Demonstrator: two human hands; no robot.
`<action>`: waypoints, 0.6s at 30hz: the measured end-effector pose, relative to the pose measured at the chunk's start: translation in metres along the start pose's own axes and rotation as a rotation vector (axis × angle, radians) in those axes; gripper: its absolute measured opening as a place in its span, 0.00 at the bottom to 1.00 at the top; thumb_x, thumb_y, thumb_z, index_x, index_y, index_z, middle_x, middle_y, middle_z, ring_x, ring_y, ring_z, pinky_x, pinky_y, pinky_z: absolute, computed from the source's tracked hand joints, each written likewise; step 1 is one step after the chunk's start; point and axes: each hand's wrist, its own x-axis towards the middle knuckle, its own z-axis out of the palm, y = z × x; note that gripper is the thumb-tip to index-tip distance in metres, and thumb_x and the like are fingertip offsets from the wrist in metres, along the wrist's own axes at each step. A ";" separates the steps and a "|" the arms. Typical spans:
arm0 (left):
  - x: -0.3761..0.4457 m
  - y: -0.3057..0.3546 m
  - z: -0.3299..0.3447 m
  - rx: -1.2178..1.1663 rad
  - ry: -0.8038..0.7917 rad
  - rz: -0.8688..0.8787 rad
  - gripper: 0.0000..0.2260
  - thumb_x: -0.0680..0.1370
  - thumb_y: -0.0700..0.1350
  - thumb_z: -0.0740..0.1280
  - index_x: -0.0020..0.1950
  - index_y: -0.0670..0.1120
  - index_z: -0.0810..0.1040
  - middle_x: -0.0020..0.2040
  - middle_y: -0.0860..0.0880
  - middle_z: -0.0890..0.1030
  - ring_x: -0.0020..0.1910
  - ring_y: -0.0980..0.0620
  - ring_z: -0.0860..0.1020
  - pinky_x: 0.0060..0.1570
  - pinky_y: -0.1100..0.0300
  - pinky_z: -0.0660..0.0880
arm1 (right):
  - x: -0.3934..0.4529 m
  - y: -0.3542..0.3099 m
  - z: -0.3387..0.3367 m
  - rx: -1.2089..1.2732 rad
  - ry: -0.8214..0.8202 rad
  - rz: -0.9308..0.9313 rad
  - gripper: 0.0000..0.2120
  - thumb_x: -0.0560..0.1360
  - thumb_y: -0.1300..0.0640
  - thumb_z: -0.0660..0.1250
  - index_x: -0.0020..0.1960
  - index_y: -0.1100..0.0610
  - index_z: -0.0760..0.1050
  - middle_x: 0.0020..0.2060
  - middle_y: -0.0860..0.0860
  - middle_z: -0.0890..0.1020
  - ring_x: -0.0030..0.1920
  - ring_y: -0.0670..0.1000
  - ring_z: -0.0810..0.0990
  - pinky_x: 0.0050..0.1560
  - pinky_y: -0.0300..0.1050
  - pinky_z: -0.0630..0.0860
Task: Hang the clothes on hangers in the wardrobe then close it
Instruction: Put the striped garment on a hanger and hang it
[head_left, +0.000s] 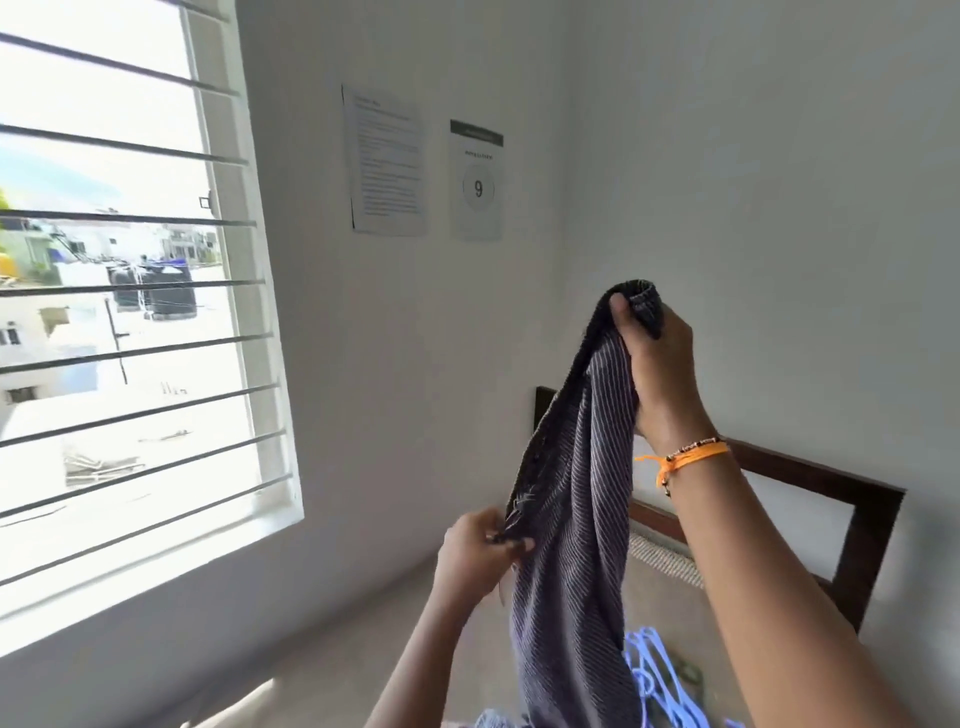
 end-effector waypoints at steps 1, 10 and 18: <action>0.007 -0.002 -0.007 -0.072 -0.063 0.007 0.08 0.69 0.46 0.75 0.37 0.47 0.77 0.35 0.49 0.79 0.34 0.51 0.75 0.37 0.59 0.72 | 0.005 -0.005 -0.006 0.020 0.025 -0.010 0.12 0.72 0.50 0.71 0.34 0.53 0.74 0.29 0.50 0.76 0.34 0.52 0.75 0.38 0.54 0.74; 0.050 0.061 -0.078 -0.127 0.030 0.277 0.15 0.76 0.31 0.61 0.34 0.48 0.65 0.34 0.45 0.76 0.33 0.57 0.74 0.36 0.56 0.72 | 0.020 0.037 -0.073 -0.390 0.026 0.123 0.17 0.66 0.43 0.69 0.32 0.56 0.71 0.30 0.55 0.72 0.35 0.52 0.70 0.40 0.49 0.67; 0.005 0.052 0.013 -0.257 -0.458 0.222 0.24 0.65 0.44 0.67 0.61 0.50 0.68 0.62 0.48 0.72 0.59 0.49 0.74 0.55 0.61 0.74 | 0.005 0.021 -0.023 -0.250 -0.144 0.088 0.11 0.77 0.53 0.66 0.39 0.57 0.72 0.35 0.55 0.73 0.38 0.50 0.71 0.39 0.42 0.68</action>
